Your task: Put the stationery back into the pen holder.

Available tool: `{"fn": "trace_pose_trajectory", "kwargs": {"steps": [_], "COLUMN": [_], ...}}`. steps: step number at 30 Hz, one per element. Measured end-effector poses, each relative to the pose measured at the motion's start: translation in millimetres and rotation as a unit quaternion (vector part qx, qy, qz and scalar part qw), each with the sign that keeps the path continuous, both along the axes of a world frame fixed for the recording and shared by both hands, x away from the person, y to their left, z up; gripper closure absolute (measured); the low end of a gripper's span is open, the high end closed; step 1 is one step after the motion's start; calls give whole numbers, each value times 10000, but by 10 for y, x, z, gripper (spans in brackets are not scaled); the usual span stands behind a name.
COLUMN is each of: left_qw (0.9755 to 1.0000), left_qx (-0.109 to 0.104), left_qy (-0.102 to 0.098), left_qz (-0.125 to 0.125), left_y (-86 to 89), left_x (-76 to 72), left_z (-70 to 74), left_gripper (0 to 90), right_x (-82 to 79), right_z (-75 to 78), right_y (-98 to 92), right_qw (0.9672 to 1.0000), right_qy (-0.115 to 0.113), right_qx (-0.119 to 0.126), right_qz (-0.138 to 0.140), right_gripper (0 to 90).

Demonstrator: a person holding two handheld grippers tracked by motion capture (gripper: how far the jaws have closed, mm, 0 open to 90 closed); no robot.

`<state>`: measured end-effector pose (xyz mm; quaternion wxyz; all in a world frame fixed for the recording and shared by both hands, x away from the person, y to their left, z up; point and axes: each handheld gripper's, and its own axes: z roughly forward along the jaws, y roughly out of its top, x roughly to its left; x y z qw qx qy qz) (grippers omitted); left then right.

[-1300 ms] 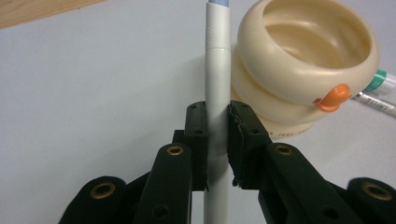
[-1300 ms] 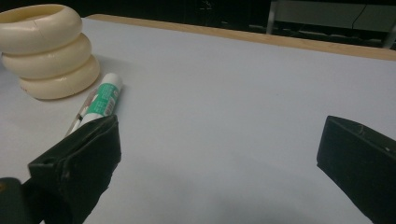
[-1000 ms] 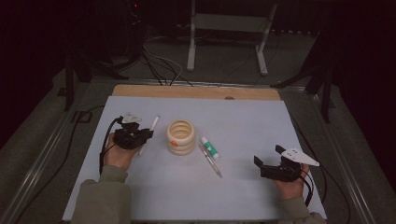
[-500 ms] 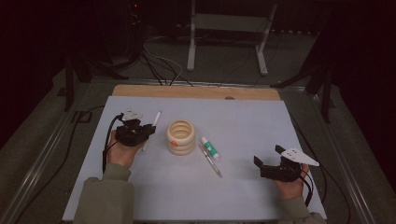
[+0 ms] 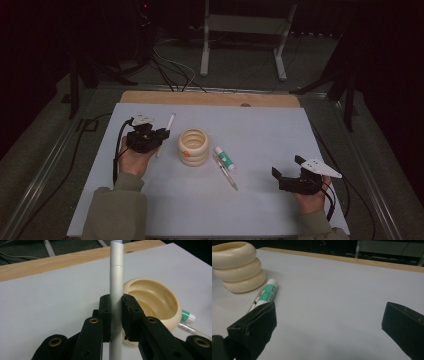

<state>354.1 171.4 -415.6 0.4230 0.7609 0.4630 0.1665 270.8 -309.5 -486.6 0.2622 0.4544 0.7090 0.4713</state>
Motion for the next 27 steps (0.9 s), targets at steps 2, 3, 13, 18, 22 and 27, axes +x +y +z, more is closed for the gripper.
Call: {"fn": "trace_pose_trajectory", "kwargs": {"steps": [2, 3, 13, 18, 22, 27], "left_qw": [10000, 10000, 9998, 9996, 9992, 9988], "left_qx": [-37, -50, -128, -166, -217, -282], "left_qy": [-29, -48, -146, -227, -327, -400], "left_qz": [8, 13, -49, -56, -86, -96], "left_y": [-13, -20, -79, -111, -133, -161], "left_x": [7, 9, 38, 48, 51, 58], "left_z": [3, 5, 36, 63, 79, 96], "left_gripper": [794, 794, 794, 794, 794, 794], "right_x": [0, 0, 1, -1, 0, 1], "right_z": [0, 0, 1, 2, 2, 1], "right_y": [-1, -1, -3, -2, -2, -2], "right_qw": [10000, 10000, 10000, 10000, 10000, 10000], "right_qy": [-1, 0, -1, 2, -1, -3], "right_qx": [0, 3, 5, 12, 8, 1], "right_qz": [-3, -5, -4, -7, -4, -2], "right_gripper": [2, 2, 2, 2, 2, 2]}}
